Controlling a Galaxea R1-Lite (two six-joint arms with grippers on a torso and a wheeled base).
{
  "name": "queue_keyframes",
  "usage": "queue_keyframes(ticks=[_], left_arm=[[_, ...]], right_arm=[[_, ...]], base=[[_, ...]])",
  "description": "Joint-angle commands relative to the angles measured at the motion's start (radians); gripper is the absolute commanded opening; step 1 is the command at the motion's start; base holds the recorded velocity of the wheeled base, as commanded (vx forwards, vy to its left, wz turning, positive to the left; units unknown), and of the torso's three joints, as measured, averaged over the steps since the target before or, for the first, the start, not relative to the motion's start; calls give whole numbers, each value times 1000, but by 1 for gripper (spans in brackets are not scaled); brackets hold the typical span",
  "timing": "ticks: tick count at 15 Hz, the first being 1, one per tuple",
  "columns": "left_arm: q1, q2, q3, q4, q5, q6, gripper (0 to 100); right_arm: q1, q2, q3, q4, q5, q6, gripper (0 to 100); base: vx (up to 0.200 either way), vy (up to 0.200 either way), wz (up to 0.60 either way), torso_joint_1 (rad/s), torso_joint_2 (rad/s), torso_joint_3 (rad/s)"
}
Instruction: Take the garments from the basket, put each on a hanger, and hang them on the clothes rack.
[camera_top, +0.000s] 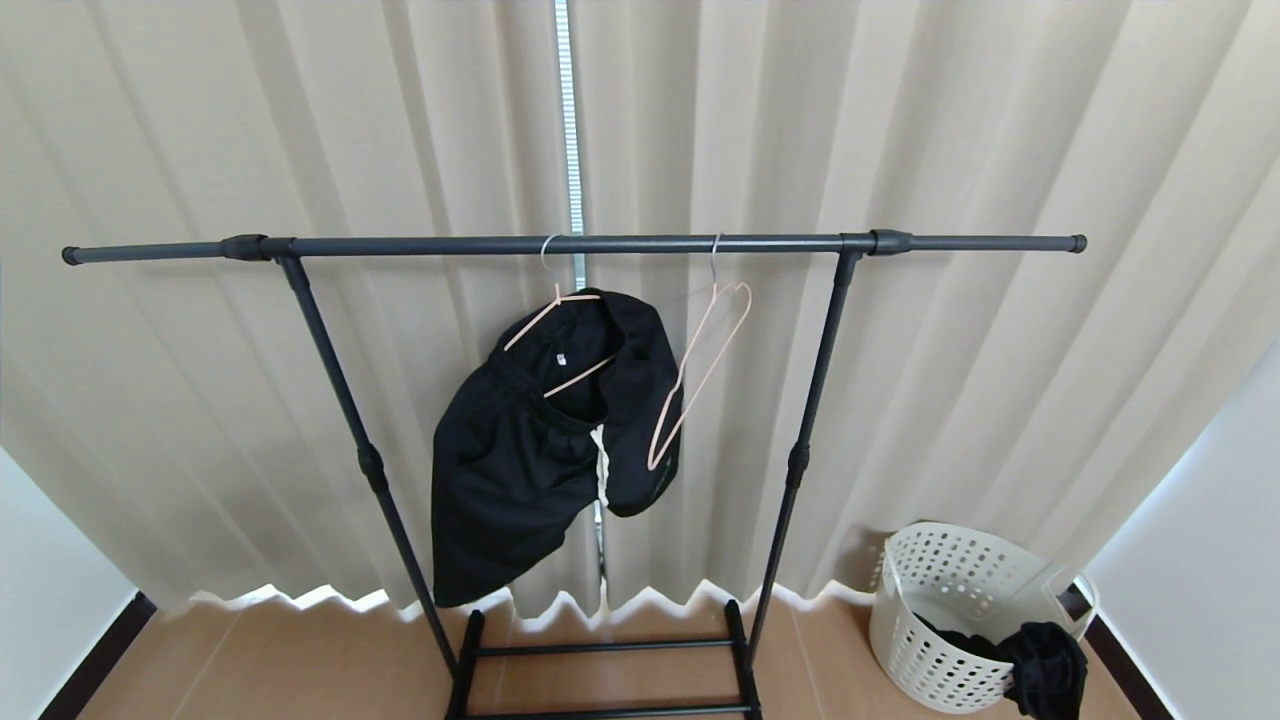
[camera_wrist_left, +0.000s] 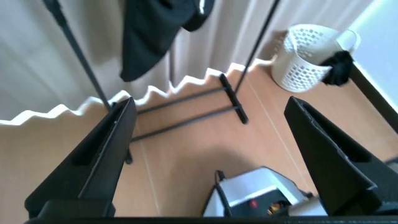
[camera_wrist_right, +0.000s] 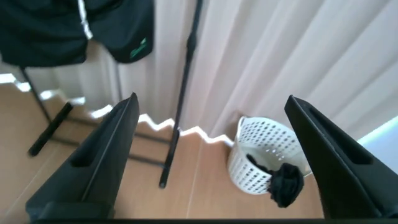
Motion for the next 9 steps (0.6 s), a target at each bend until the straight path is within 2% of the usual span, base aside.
queue_keyframes(ticks=[1, 4, 5, 6, 8, 9], left_arm=[[53, -27, 0, 5, 14, 35, 100], [98, -139, 0, 92, 28, 69, 100], [99, -151, 0, 92, 28, 67, 100], [109, -199, 0, 97, 43, 69, 100], [116, -271, 0, 109, 63, 96, 100], [139, -326, 0, 111, 103, 116, 100]], right_arm=[[-92, -132, 0, -5, -11, 12, 100], [-77, -170, 0, 0, 6, 32, 100], [-72, -175, 0, 1, 19, 34, 100], [-71, -181, 0, 3, 63, 34, 100], [-71, -181, 0, -3, 69, 39, 100], [-71, -182, 0, -3, 68, 46, 100]], base=[[0, 0, 0, 0, 0, 0], [0, 0, 0, 0, 0, 0], [0, 0, 0, 0, 0, 0], [0, 0, 0, 0, 0, 0], [0, 0, 0, 0, 0, 0], [0, 0, 0, 0, 0, 0]])
